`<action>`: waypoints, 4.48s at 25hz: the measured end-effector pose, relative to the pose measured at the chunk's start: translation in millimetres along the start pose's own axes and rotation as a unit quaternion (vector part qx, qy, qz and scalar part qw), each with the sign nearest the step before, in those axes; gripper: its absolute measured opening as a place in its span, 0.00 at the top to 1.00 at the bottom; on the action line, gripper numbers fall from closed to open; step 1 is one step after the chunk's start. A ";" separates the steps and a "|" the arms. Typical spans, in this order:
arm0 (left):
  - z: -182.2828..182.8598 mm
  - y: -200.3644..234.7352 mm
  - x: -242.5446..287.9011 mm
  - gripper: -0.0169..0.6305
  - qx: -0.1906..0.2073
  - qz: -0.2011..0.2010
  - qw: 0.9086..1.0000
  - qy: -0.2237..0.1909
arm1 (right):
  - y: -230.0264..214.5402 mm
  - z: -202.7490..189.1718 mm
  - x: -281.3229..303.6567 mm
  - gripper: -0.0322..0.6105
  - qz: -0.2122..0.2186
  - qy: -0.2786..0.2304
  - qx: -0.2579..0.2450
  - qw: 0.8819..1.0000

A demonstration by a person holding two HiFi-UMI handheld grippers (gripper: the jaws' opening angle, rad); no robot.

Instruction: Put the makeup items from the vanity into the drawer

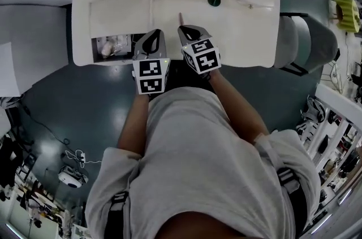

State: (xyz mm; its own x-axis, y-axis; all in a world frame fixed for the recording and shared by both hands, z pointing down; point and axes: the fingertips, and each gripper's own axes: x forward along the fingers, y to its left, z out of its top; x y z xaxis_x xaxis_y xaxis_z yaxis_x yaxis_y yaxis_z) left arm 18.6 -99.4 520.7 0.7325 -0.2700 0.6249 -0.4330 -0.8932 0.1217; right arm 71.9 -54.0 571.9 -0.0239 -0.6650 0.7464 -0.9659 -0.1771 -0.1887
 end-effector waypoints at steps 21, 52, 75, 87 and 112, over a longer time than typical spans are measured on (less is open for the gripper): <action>-3.6 3.0 20.2 0.97 0.068 -0.056 0.995 0.038 | -34.1 -43.1 40.1 0.78 -0.077 0.066 0.077 0.992; 44.9 -34.9 27.2 0.97 0.010 -0.001 1.000 -0.019 | -46.8 34.4 -24.7 0.88 0.001 -0.060 -0.019 0.998; 20.6 33.5 -53.3 0.97 -0.115 0.171 0.976 -0.064 | 64.2 78.3 -21.4 0.88 0.166 -0.076 -0.170 0.968; -37.5 82.2 -112.2 0.97 -0.184 0.249 0.948 -0.072 | 160.5 61.9 -2.0 0.88 0.245 -0.047 -0.255 0.934; -116.3 149.9 -150.9 0.97 -0.263 0.269 0.925 -0.049 | 226.1 2.7 80.8 0.88 0.224 0.100 -0.383 0.890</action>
State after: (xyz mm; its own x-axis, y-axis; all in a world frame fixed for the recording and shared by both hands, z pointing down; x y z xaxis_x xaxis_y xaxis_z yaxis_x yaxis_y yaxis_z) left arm -218.0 -150.6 534.3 0.3700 -0.6791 0.6340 -0.9256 -0.3280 0.1888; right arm -147.7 -149.7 587.8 -0.4223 -0.3878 0.8193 -0.7381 0.6718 -0.0624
